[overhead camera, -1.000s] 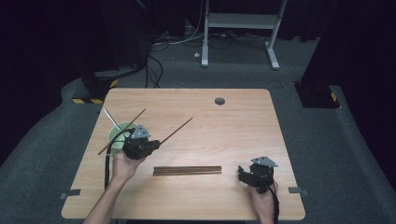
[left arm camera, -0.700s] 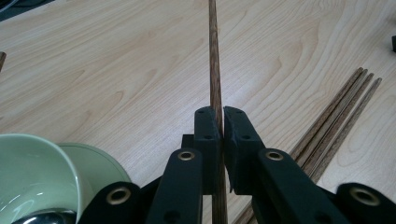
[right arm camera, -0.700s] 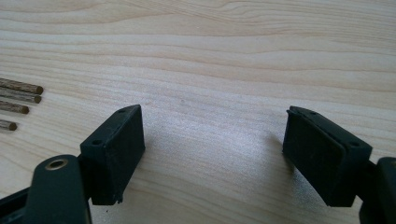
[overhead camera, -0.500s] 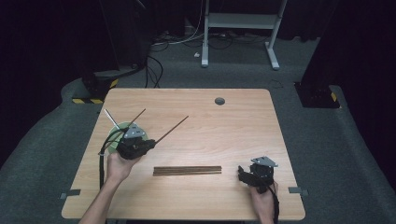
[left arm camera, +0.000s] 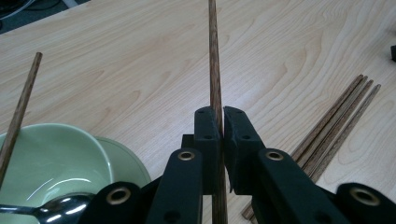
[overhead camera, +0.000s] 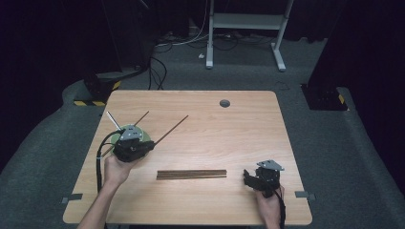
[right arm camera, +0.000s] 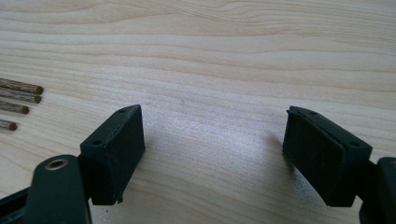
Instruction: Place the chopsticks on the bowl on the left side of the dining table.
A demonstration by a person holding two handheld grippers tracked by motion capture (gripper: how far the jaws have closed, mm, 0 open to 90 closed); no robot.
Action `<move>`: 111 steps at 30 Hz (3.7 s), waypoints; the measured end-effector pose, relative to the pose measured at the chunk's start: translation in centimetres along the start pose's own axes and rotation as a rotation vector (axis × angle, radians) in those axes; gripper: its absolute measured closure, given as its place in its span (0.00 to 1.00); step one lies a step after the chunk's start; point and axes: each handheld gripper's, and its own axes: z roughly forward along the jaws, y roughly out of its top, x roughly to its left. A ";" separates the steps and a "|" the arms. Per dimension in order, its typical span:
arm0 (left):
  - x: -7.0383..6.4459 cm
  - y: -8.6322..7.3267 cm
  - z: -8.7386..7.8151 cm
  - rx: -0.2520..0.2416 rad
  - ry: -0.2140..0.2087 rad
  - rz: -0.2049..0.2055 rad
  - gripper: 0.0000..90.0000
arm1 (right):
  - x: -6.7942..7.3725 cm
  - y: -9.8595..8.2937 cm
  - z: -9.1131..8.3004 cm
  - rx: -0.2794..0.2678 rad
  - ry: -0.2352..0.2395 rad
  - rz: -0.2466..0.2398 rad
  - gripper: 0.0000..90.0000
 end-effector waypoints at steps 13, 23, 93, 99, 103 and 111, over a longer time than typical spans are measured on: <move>1.1 -0.4 -1.4 -0.007 0.025 -0.022 0.93 | 0.0 0.0 0.0 0.000 0.000 0.000 0.23; 1.8 -0.7 -1.9 -0.008 0.043 -0.035 0.93 | 0.0 0.0 0.0 0.000 0.000 0.000 0.23; 5.9 -3.4 -3.1 0.054 0.172 -0.096 0.93 | 0.0 0.0 0.0 0.000 0.000 0.000 0.23; 6.2 -3.6 -3.0 0.064 0.183 -0.098 0.93 | 0.0 0.0 0.0 0.000 0.000 0.000 0.23; 6.4 -3.8 -3.0 0.072 0.193 -0.099 0.93 | 0.0 0.0 0.0 0.000 0.000 0.000 0.23; 6.7 -4.1 -2.6 0.098 0.219 -0.095 0.93 | 0.0 0.0 0.0 0.000 0.000 0.000 0.23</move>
